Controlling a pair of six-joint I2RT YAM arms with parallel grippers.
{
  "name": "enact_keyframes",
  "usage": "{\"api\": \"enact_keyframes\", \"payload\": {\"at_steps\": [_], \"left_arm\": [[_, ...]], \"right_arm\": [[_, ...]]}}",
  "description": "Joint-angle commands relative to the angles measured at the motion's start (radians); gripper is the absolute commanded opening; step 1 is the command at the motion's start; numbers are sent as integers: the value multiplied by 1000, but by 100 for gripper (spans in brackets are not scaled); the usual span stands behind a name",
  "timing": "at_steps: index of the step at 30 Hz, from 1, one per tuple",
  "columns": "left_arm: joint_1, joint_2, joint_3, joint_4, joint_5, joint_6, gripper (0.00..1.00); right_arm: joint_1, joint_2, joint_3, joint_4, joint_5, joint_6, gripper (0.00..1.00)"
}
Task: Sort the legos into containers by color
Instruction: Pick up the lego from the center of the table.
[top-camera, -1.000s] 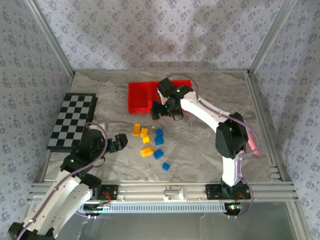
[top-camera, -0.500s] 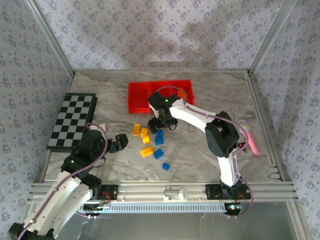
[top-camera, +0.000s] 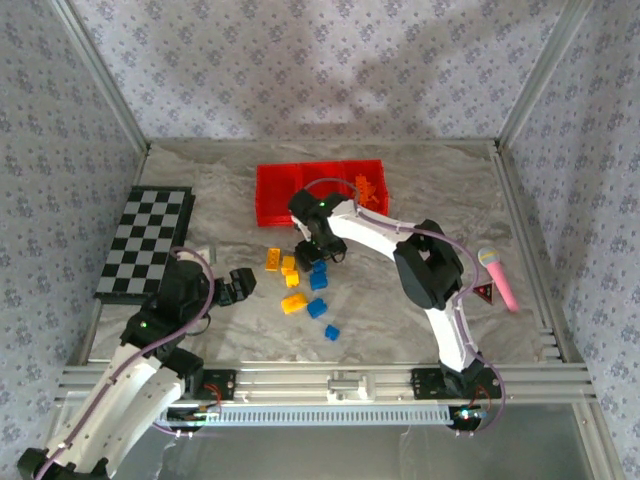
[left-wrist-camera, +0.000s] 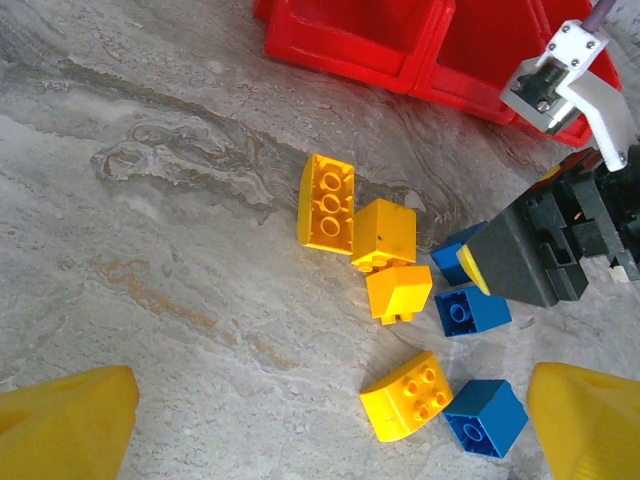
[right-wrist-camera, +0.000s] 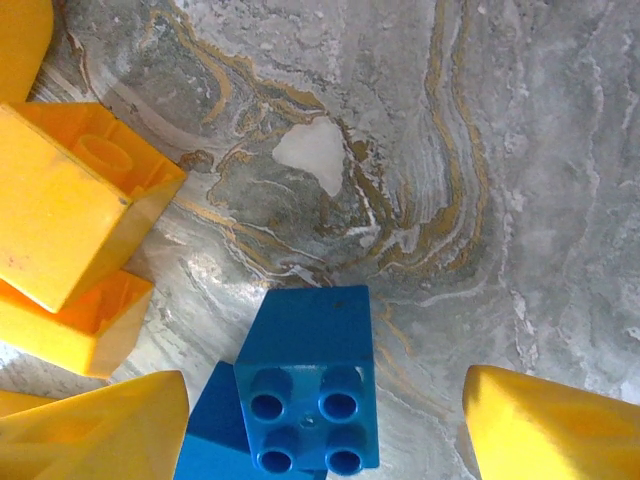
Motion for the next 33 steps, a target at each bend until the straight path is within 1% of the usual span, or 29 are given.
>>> {"api": "enact_keyframes", "payload": {"at_steps": [1, 8, 12, 19, 23, 28, 33], "left_arm": [[-5, -5, 2, 14, 2, 3, 100], [-5, 7, 18, -2, 2, 6, 100], [-5, -7, 8, -2, 1, -2, 100], [-5, -12, 13, -4, -2, 1, 100], [-5, -12, 13, -4, -1, 1, 100], [-5, -15, 14, -6, 2, 1, 100], [-5, -16, 16, -6, 1, 2, 100]], "right_arm": [[7, 42, 24, -36, 15, -12, 70], [12, 74, 29, -27, 8, -13, 67], [12, 88, 41, -48, 5, -14, 56], [10, 68, 53, -66, 25, -14, 39], [8, 43, 62, -82, 40, -16, 33], [-4, -9, 81, -90, 46, -13, 29], [-47, -66, 131, -89, 24, -10, 27]]}}
